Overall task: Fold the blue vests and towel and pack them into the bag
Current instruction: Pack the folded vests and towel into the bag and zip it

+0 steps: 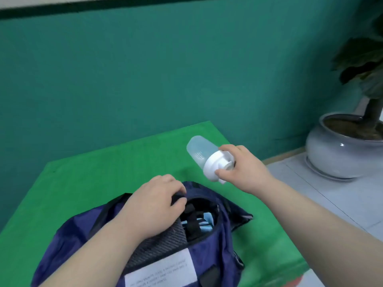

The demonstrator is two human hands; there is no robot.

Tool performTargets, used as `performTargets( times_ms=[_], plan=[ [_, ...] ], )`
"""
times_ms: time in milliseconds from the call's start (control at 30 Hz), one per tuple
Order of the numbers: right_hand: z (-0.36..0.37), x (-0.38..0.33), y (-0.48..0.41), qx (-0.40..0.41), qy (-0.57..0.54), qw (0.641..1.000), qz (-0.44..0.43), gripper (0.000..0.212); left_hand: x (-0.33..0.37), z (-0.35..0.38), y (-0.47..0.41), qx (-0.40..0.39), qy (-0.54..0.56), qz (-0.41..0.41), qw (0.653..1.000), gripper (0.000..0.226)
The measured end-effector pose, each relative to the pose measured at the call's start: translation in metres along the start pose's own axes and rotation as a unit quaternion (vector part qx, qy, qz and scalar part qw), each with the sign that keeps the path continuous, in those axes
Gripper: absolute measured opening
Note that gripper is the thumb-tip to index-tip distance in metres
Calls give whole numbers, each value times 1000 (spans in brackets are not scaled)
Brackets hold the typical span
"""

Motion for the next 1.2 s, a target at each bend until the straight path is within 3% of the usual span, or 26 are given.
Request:
performTargets(
  times_ms=[200, 367, 567, 700, 833, 1000, 1100, 1200],
  plan=[
    [-28, 82, 118, 35, -157, 984, 73, 54, 76, 79, 19, -83, -95, 158, 979, 39],
    [-19, 116, 169, 4, -180, 979, 93, 51, 87, 125, 15, -217, -256, 134, 932, 65],
    [-4, 118, 184, -53, -175, 982, 39, 54, 74, 100, 22, -197, -348, 81, 913, 58],
    [14, 92, 179, -99, -157, 983, -5, 52, 57, 71, 31, -99, -342, 139, 924, 19],
    [22, 74, 169, -113, -107, 987, -23, 57, 39, 63, 33, -76, -348, 124, 926, 30],
    [22, 82, 173, -145, -75, 986, -28, 58, 79, 75, 11, -14, -339, 146, 929, 16],
    [22, 86, 180, -138, -79, 987, -25, 55, 96, 97, -7, -48, -359, 145, 921, 14],
    [23, 92, 188, -129, -93, 987, -15, 52, 86, 118, -26, -122, -385, 65, 912, 28]
  ],
)
Point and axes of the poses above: each hand's wrist, its own y-axis away from the middle knuckle, its own z-axis out of the palm, x = y × z, the point moved 6 cm from there along -y, towards the middle knuckle, and after that the axes turned 15 degrees about y, right-handed, at the moved point
